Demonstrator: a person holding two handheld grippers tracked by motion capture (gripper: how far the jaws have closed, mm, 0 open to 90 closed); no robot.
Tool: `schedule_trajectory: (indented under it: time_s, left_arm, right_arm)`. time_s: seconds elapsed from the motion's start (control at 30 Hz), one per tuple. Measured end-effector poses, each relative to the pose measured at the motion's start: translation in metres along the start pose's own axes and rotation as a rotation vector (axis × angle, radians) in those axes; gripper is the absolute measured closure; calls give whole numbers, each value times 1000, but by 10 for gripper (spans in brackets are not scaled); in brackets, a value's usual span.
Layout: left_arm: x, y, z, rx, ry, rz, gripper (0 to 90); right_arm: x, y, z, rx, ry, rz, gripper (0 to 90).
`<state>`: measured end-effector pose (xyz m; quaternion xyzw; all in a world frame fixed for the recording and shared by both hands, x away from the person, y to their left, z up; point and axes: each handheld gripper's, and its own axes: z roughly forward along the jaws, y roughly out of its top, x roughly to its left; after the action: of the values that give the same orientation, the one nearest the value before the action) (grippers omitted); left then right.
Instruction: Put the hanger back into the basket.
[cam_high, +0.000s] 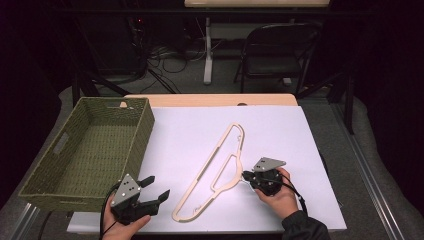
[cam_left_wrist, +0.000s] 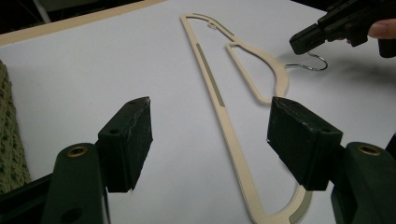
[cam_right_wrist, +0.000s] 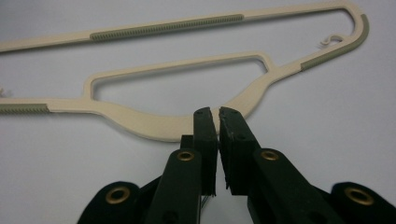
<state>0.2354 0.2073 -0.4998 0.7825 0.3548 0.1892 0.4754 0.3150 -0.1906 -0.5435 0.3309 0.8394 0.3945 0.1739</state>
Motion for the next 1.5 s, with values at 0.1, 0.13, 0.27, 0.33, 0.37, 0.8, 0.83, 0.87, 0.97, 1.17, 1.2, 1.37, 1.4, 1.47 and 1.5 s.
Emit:
schedule_trajectory:
  time_s: [0.1,0.13,0.27,0.33,0.37,0.8,0.83,0.87,0.97,1.17,1.2,1.37,1.4,1.47,1.5]
  left_arm:
    - [1,-2,1,4,-1,-5,309]
    - [1,-3,2,8,-1,-9,309]
    - [0,-5,4,18,-6,-4,309]
    - [0,-6,4,19,-6,-1,309]
    - [0,-6,5,21,-7,-2,309]
    - [-1,-9,8,34,-13,-3,310]
    - [-1,-9,8,34,-13,-3,310]
    - [-1,-9,8,33,-13,-6,309]
    - [-1,-9,8,33,-13,-6,310]
    - [-2,-9,9,39,-14,-3,310]
    - [-2,-9,9,39,-15,-5,310]
    - [-2,-10,10,42,-17,-5,311]
    - [-3,-10,11,42,-19,-5,311]
    - [-3,-10,12,47,-22,-2,311]
    - [-4,-11,12,46,-24,-3,311]
  right_arm:
    - [1,-1,3,9,3,-5,866]
    - [1,-2,5,20,6,-2,869]
    - [-1,-4,9,35,16,18,871]
    - [-2,-5,11,33,19,21,866]
    - [-2,-5,11,33,19,21,866]
    - [-3,-7,16,89,34,30,872]
    - [-3,-7,16,89,34,30,872]
    - [-3,-8,18,75,35,34,868]
    - [-4,-8,18,75,35,37,867]
    - [-4,-8,17,90,42,44,880]
    - [-4,-8,17,88,42,48,881]
    - [-4,-8,18,80,42,62,882]
    - [-4,-8,17,92,38,59,883]
    - [-2,-7,18,79,29,62,885]
    - [-2,-7,18,79,29,62,885]
